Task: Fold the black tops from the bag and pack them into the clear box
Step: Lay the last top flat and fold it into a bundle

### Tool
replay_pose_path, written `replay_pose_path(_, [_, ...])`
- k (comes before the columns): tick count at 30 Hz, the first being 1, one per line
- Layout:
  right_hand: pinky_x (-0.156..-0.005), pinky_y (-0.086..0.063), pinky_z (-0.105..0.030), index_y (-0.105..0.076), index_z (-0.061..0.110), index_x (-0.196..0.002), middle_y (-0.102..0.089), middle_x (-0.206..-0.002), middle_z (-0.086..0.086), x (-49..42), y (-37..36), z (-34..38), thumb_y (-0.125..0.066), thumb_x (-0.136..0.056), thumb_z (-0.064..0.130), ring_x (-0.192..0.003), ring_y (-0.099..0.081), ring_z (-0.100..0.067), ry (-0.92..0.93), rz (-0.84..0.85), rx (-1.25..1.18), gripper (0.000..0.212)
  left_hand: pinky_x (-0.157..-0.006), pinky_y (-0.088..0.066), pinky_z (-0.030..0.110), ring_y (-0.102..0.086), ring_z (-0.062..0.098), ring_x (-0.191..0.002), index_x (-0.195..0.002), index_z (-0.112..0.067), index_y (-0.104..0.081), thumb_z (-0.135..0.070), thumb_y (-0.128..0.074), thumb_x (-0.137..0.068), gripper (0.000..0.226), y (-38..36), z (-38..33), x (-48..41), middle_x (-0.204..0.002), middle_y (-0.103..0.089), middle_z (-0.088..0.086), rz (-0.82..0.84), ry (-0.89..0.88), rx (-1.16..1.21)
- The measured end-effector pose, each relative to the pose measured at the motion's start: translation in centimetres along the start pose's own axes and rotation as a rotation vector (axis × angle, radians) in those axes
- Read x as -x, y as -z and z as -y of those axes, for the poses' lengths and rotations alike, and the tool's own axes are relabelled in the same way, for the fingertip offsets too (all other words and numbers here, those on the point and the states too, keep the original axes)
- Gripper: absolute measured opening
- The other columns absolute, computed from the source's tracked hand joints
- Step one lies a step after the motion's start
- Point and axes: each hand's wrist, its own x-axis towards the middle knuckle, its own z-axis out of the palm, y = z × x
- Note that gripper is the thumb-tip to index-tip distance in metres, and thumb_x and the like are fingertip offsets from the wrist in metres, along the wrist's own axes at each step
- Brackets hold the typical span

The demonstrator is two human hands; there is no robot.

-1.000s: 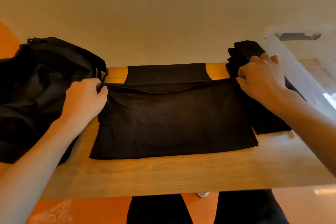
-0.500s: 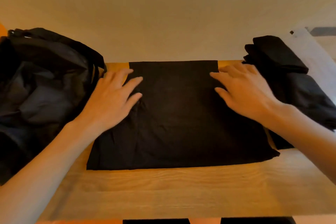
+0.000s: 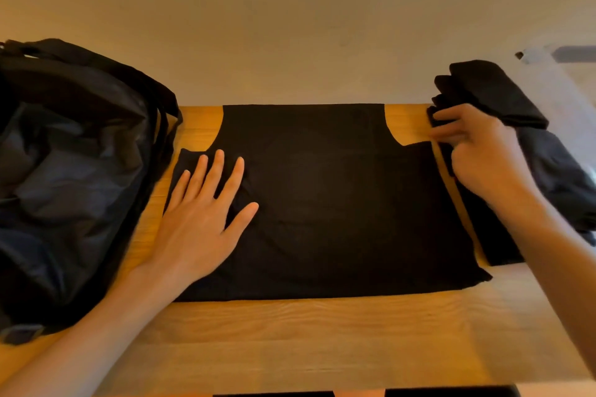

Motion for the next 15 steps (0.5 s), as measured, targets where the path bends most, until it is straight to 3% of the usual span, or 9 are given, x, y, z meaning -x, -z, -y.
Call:
replay_pose_path(4, [-0.098,-0.051,-0.041,-0.067,0.007,-0.124,-0.068,-0.123,-0.011,1.6,0.4,0.7,-0.044,-0.087,-0.015,-0.113,-0.065,-0.027,0.191,-0.251,0.202,0.048,-0.128,-0.002,0.044,0.011,0.022,-0.157,-0.161,-0.032,0.009,-0.077,0.008,-0.091,0.083,0.4,-0.1,-0.1,-0.171,0.006,0.003,-0.007,0.001,-0.01])
replay_pose_path(7, [-0.105,-0.05,-0.046,-0.062,0.002,-0.131,-0.064,-0.132,-0.019,3.6,-2.1,0.9,-0.051,-0.097,-0.001,-0.125,-0.061,-0.035,0.411,-0.117,0.305,0.037,-0.128,-0.007,0.05,0.004,0.027,-0.158,-0.163,-0.026,-0.001,-0.075,0.002,-0.096,0.084,1.1,-1.2,0.5,-0.171,-0.001,0.008,-0.066,0.027,-0.017])
replay_pose_path(9, [-0.123,-0.028,-0.047,-0.04,0.012,-0.154,-0.036,-0.16,-0.015,4.8,-4.8,0.5,-0.04,-0.108,0.038,-0.151,-0.03,-0.032,0.429,0.148,0.48,0.053,-0.128,-0.005,0.05,0.004,0.028,-0.158,-0.163,-0.026,-0.003,-0.076,0.001,-0.095,0.084,1.0,-2.1,0.9,-0.171,0.0,0.009,-0.052,0.043,-0.037])
replay_pose_path(11, [-0.128,0.0,-0.041,-0.003,0.027,-0.163,0.003,-0.17,-0.005,5.6,-6.5,-0.3,-0.009,-0.101,0.068,-0.157,0.008,-0.022,0.338,0.301,0.641,0.074,-0.128,-0.001,0.049,0.01,0.027,-0.157,-0.162,-0.03,0.002,-0.078,0.005,-0.091,0.086,0.4,-2.1,1.1,-0.171,0.006,0.008,-0.01,0.065,-0.038])
replay_pose_path(13, [-0.126,0.009,-0.038,0.011,0.032,-0.161,0.017,-0.169,-0.002,5.8,-6.8,-1.6,0.004,-0.095,0.073,-0.154,0.021,-0.018,0.262,0.299,0.65,0.078,-0.128,0.0,0.047,0.012,0.026,-0.156,-0.162,-0.032,0.005,-0.08,0.009,-0.088,0.088,-0.2,-1.2,1.3,-0.171,0.009,0.007,-0.006,0.088,-0.023])
replay_pose_path(15, [-0.126,0.01,-0.037,0.012,0.033,-0.161,0.018,-0.169,-0.001,5.7,-6.4,-2.7,0.008,-0.094,0.074,-0.153,0.023,-0.016,0.221,0.274,0.629,0.078,-0.128,-0.002,0.045,0.01,0.024,-0.157,-0.162,-0.032,0.003,-0.081,0.011,-0.088,0.089,-0.3,-0.2,1.6,-0.171,0.007,0.006,-0.014,0.084,-0.021])
